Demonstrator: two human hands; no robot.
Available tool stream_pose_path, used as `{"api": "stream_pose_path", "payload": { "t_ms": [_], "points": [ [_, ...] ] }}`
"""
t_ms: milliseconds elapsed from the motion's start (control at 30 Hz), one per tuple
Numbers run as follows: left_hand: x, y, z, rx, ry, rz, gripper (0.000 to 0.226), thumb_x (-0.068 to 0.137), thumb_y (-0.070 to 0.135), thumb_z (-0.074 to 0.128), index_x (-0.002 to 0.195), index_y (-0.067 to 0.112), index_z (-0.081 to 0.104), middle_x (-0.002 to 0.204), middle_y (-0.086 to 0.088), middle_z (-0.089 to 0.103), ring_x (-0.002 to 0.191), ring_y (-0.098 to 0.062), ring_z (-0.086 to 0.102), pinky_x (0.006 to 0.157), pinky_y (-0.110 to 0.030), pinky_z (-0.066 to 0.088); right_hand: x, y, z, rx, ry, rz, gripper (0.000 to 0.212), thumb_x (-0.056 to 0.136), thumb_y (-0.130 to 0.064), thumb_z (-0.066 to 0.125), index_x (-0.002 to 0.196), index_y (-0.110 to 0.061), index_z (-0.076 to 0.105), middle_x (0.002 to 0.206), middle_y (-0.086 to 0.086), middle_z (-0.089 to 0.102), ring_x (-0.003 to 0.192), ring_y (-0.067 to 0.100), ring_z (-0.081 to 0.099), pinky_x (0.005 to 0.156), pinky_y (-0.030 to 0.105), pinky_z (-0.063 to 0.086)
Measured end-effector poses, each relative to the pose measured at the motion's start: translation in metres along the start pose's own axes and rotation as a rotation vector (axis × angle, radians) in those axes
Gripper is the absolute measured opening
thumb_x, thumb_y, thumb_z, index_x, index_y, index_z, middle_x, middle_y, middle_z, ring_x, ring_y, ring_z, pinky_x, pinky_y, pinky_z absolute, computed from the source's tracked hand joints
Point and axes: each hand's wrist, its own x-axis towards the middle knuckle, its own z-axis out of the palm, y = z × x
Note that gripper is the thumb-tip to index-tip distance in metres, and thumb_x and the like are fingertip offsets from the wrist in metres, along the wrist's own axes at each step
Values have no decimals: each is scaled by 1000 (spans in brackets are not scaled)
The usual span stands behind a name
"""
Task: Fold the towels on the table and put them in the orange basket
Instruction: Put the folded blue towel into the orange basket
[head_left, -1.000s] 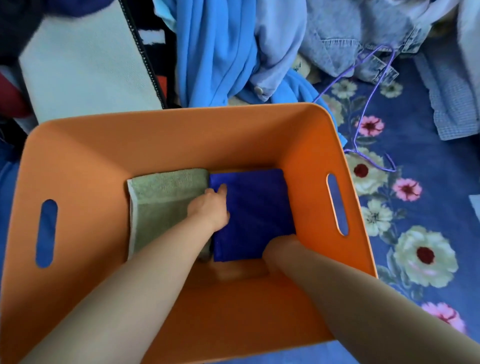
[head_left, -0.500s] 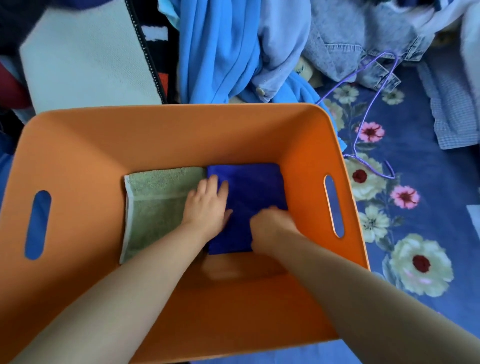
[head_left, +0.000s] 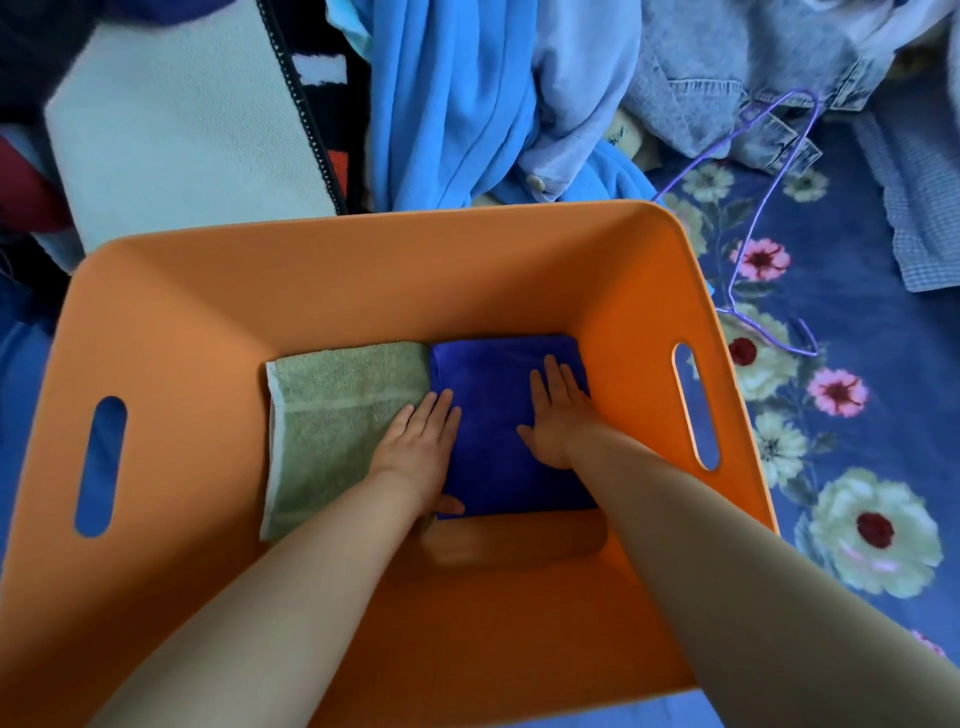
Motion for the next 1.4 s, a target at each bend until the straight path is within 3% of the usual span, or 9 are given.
{"api": "stream_pose_path", "payload": {
  "t_ms": [133,333,533,800,1100,1233,1400],
  "points": [
    [-8,1,-16,-57,-2,2,102,82,60,49,146,8,-11,155,-10,-18,144,-21,-16,117,-38,-4,-12,-4,-15,-14,-18,3,70,98,-32,35,145,-11,-12,153,9,-25,144,25,-14,118,37,2],
    [-52,8,-48,-177,193,-78,83,90,43,50,147,10,-1,157,-7,-8,145,-20,-10,118,-38,3,-72,-10,-33,8,98,-69,67,96,-22,40,147,-13,-3,156,8,-13,145,26,-8,120,40,10],
    [-127,28,-79,-263,475,-164,48,97,22,39,141,5,25,154,-10,19,144,-23,9,113,-37,20,-170,-10,-49,-3,334,-63,63,94,-23,39,147,-22,5,157,4,0,145,25,0,112,44,22],
    [-249,82,-112,-245,655,-160,38,98,22,37,134,9,37,148,-10,31,142,-25,17,110,-37,25,-322,19,-57,44,628,-69,58,92,-16,39,145,-18,17,152,9,22,141,26,17,105,43,34],
    [-406,180,-154,-32,863,118,27,94,15,42,119,9,48,133,-10,44,131,-25,31,105,-36,28,-540,66,-21,118,896,125,51,94,-20,38,144,-17,25,148,5,33,135,25,32,97,37,41],
    [-497,258,-159,57,941,349,33,94,22,43,123,8,47,133,-11,44,130,-27,32,106,-38,28,-667,93,28,186,1060,309,49,91,-20,42,140,-16,33,144,6,40,129,29,40,98,39,41],
    [-581,374,-152,161,985,615,31,95,22,39,120,8,49,131,-14,46,128,-28,35,104,-37,30,-810,147,103,248,1164,590,46,90,-19,45,136,-14,39,141,6,43,130,25,38,100,36,40]
  ]
}}
